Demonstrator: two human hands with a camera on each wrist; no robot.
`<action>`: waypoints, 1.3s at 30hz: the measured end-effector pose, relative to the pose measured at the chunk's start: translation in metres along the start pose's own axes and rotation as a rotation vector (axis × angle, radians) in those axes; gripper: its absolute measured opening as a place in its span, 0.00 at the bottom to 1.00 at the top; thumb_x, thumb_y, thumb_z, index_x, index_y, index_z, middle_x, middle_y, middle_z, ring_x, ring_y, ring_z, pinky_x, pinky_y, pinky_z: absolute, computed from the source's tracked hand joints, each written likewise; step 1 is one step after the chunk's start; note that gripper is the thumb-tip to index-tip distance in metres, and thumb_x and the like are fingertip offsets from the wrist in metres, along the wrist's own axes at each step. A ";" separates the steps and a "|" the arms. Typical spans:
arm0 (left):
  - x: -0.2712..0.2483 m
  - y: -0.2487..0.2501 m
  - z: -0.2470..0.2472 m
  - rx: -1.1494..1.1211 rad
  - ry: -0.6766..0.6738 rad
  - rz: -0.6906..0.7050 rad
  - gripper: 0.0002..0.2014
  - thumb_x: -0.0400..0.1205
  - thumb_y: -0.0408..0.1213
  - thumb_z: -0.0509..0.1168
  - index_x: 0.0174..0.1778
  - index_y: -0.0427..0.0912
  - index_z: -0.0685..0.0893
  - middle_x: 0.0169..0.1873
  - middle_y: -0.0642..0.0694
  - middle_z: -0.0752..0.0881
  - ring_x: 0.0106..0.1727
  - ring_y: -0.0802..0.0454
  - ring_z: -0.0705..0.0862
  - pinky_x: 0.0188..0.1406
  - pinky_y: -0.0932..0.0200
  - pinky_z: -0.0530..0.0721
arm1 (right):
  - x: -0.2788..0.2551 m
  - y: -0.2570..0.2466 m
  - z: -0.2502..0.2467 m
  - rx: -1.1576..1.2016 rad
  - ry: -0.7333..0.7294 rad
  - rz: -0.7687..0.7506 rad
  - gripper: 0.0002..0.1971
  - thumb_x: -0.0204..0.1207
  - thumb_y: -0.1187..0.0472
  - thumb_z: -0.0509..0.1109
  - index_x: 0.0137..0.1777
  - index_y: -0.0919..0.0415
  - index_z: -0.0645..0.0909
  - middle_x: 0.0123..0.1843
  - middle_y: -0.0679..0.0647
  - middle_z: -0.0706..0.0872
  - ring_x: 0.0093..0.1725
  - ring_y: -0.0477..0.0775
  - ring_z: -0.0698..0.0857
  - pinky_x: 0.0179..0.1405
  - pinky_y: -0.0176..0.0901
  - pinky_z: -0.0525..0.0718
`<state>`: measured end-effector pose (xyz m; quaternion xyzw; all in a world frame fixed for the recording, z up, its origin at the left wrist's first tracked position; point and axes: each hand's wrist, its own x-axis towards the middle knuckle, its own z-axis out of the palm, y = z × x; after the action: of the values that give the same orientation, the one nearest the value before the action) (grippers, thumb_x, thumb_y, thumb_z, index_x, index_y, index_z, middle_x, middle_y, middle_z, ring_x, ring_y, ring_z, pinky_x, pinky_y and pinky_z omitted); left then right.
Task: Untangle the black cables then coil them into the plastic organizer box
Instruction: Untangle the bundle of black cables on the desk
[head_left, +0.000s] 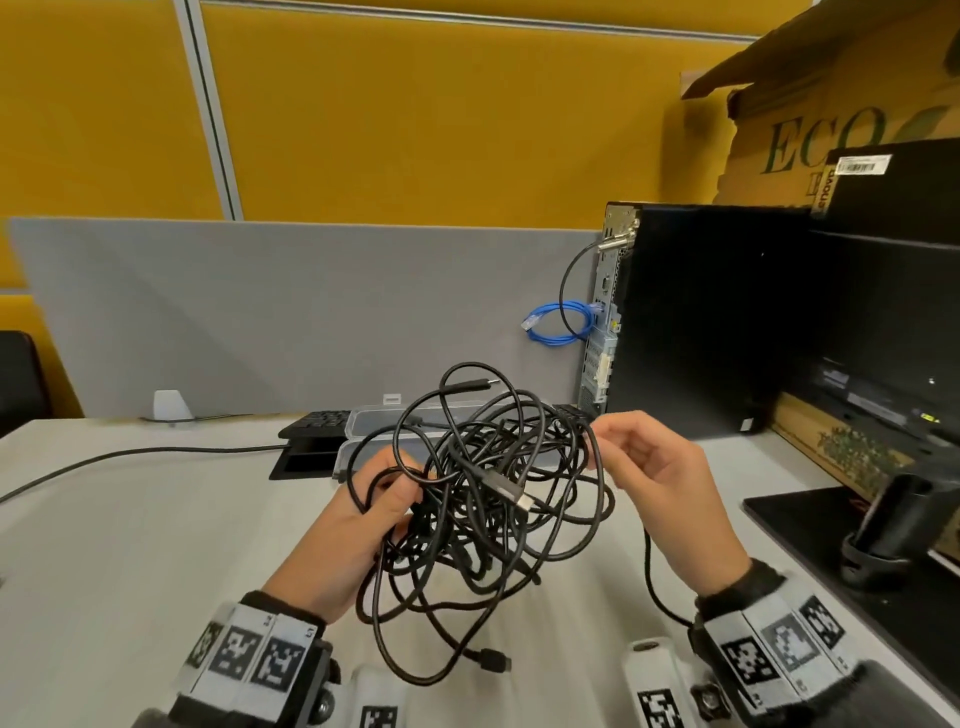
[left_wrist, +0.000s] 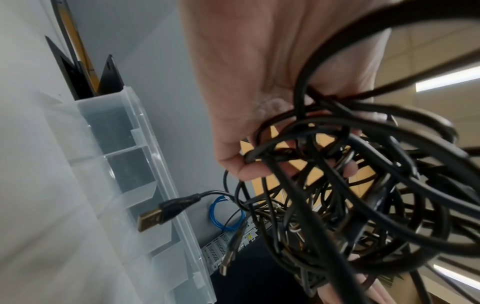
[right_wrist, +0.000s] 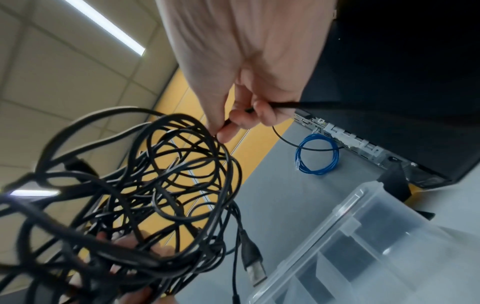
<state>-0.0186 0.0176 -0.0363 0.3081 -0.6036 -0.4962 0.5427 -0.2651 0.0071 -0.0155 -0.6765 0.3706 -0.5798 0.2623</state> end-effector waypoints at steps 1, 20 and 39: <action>0.000 0.000 -0.001 0.019 0.005 0.000 0.24 0.56 0.71 0.72 0.33 0.56 0.83 0.31 0.51 0.84 0.37 0.46 0.82 0.36 0.55 0.81 | 0.000 0.001 0.000 -0.002 0.001 0.004 0.04 0.75 0.64 0.69 0.46 0.57 0.84 0.38 0.53 0.87 0.38 0.45 0.84 0.39 0.28 0.79; 0.000 0.008 0.010 0.184 0.058 -0.061 0.13 0.77 0.46 0.67 0.37 0.40 0.77 0.28 0.51 0.81 0.34 0.58 0.79 0.38 0.64 0.77 | 0.000 -0.011 0.007 -0.369 0.056 -0.117 0.08 0.78 0.67 0.66 0.45 0.52 0.79 0.43 0.42 0.82 0.45 0.41 0.81 0.43 0.25 0.77; 0.001 0.026 -0.003 0.196 0.161 -0.176 0.09 0.79 0.44 0.64 0.53 0.48 0.83 0.54 0.47 0.88 0.56 0.47 0.86 0.47 0.54 0.84 | 0.016 -0.023 0.011 -0.946 -0.422 -0.069 0.08 0.84 0.54 0.56 0.50 0.51 0.76 0.40 0.44 0.80 0.43 0.50 0.80 0.38 0.43 0.77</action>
<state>-0.0115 0.0241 -0.0120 0.4499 -0.5744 -0.4544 0.5110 -0.2486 0.0066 0.0097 -0.8350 0.5089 -0.2081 -0.0225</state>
